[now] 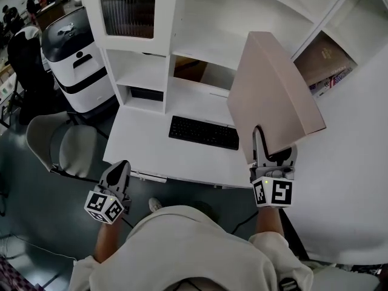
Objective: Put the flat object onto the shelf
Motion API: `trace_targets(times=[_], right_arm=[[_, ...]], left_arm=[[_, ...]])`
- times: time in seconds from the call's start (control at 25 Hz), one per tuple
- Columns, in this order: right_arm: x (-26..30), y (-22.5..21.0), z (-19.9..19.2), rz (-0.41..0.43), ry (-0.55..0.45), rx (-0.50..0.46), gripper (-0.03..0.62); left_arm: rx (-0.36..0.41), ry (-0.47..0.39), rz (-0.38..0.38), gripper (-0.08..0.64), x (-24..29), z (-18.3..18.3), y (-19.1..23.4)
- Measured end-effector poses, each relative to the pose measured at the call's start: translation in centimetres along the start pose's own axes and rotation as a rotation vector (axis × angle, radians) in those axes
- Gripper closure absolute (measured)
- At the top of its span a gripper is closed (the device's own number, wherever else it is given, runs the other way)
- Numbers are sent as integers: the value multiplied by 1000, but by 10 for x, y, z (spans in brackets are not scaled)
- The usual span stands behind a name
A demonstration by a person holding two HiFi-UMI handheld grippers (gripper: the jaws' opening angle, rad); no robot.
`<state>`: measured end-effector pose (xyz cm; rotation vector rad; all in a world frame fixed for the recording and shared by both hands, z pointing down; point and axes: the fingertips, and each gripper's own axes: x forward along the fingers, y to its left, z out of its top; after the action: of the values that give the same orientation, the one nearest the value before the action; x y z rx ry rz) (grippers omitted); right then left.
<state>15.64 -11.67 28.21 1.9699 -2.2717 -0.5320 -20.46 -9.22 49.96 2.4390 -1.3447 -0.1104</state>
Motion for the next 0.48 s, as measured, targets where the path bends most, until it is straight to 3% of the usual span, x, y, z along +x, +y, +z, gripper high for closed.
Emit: trace_targets(times=[0.48], right_arm=[[55,12,30,60,20,-259,313]], left_arm=[[-27,-18,14,555,14,4,24]])
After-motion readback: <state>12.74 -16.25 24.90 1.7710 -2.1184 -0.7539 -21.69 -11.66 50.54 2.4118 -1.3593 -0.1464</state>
